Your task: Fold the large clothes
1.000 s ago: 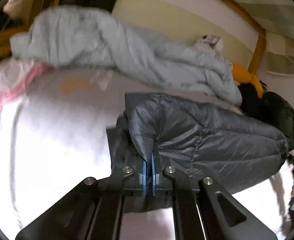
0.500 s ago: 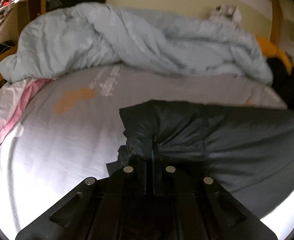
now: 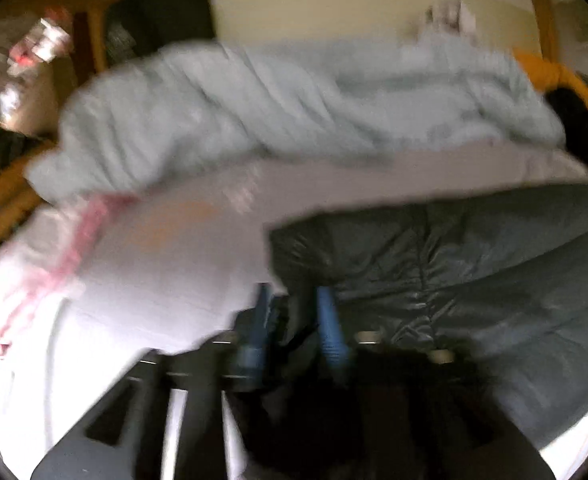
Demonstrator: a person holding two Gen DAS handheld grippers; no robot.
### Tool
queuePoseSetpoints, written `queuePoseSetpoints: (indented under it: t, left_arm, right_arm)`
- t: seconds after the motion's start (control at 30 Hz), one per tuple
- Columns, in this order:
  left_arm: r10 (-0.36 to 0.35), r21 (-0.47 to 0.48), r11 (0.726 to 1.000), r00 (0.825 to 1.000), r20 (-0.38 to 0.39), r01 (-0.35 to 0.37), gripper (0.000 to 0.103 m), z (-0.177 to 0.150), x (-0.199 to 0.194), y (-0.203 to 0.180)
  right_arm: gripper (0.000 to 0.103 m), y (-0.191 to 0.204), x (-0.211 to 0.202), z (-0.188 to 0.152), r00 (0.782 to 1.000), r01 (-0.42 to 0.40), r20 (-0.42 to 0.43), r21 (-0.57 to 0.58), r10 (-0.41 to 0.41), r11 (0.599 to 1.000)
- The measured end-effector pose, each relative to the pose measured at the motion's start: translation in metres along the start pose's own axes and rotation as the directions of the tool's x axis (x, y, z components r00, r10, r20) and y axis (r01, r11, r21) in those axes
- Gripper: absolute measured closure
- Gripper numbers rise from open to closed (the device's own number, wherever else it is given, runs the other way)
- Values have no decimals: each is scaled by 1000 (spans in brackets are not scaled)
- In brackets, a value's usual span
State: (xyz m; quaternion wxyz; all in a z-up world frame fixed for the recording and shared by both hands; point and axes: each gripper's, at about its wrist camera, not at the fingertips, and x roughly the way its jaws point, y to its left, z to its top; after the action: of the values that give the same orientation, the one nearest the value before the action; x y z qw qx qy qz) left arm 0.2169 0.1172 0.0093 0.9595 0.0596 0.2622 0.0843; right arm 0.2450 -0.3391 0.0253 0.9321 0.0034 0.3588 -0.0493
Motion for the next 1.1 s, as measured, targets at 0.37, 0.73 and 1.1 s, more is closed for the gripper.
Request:
queuePoseSetpoints:
  t: [0.37, 0.73, 1.1]
  left_arm:
    - [-205, -89, 969, 955, 215, 229, 15, 47, -101, 10]
    - [-164, -68, 986, 972, -166, 154, 2, 39, 27, -74]
    - [-128, -147, 984, 968, -218, 97, 0, 22, 97, -61]
  right_arm:
    - [10, 7, -120, 28, 936, -140, 332, 43, 118, 989]
    - [0, 93, -7, 23, 989, -146, -41, -58, 143, 988]
    - [0, 92, 67, 17, 989, -140, -47, 6, 140, 990]
